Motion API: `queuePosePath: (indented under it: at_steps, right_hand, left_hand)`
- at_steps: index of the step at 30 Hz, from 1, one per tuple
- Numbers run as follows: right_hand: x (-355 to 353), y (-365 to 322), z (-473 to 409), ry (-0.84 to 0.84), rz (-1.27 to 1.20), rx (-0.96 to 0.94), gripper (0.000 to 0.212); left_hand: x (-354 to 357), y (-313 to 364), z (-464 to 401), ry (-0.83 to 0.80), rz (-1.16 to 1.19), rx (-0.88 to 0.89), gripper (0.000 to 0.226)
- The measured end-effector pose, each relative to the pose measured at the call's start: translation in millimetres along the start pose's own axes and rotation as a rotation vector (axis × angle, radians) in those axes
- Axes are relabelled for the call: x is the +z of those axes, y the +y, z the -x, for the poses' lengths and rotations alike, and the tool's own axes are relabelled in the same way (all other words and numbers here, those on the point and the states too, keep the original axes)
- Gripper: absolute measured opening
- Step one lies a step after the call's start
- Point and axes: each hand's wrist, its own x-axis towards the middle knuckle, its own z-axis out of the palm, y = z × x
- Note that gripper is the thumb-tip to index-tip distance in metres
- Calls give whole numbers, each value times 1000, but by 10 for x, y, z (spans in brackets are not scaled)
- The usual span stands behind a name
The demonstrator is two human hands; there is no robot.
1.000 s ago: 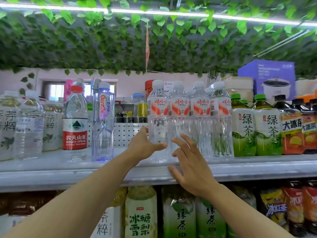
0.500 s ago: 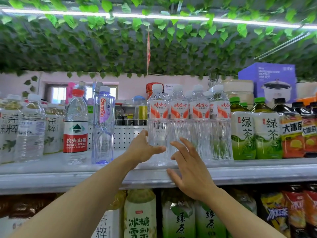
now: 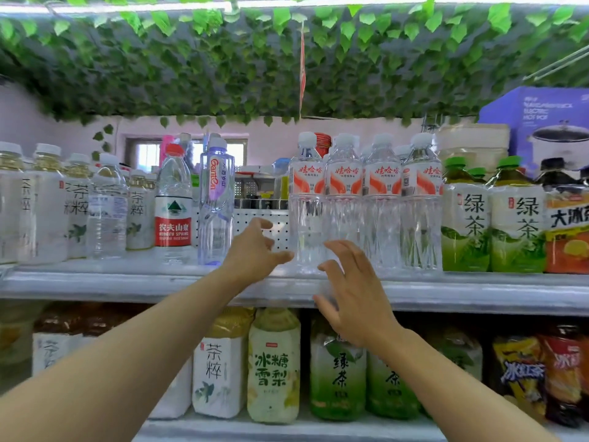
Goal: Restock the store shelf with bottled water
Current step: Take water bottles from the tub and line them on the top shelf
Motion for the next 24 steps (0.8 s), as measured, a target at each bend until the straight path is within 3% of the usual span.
queuePosePath:
  at_steps: [4, 7, 13, 19, 24]
  right_hand:
    - [3, -351, 64, -1, -78, -44, 40]
    - [64, -727, 107, -53, -131, -88, 44]
    - [354, -1610, 405, -272, -424, -133, 52]
    - [653, -2741, 929, -522, -557, -263, 40]
    - [884, -3807, 1511, -736, -641, -333, 44]
  left_hand:
    - [-215, -179, 347, 207, -29, 50, 44]
    - [-422, -437, 668, 269, -37, 11, 34]
    - [-826, -1287, 1419, 229, -52, -225, 31]
    - [-1256, -2336, 2423, 147, -94, -573, 27]
    - [-1625, -3079, 3407, 79, -160, -805, 26]
